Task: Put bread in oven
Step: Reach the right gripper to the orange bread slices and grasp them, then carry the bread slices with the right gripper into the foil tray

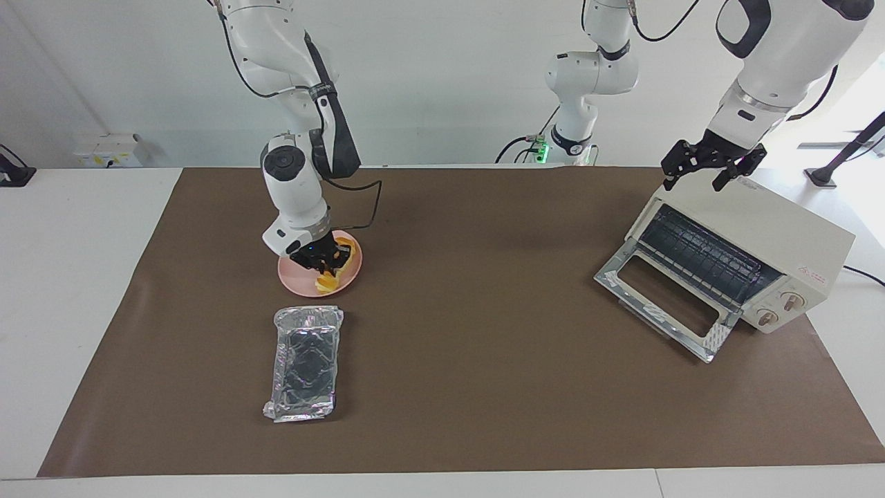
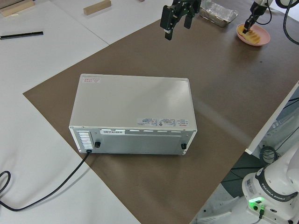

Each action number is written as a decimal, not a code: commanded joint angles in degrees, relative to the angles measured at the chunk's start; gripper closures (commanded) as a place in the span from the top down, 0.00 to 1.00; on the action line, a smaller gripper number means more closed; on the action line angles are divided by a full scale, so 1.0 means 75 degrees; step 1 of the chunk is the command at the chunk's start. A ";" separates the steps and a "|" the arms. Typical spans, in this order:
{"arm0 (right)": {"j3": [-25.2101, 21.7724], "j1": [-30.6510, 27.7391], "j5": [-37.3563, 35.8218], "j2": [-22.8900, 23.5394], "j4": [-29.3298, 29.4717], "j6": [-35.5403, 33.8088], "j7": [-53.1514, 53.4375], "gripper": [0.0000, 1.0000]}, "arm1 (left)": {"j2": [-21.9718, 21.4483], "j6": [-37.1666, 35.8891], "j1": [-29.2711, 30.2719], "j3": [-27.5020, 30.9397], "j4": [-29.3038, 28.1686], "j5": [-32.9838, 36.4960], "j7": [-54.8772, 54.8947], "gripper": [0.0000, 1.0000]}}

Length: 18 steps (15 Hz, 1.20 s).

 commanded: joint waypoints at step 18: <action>0.0027 -0.0659 -0.0029 0.4502 0.7484 -0.2473 -0.1798 0.00 | 0.0043 -0.0118 -0.0045 0.0071 0.0088 -0.0100 0.0099 1.00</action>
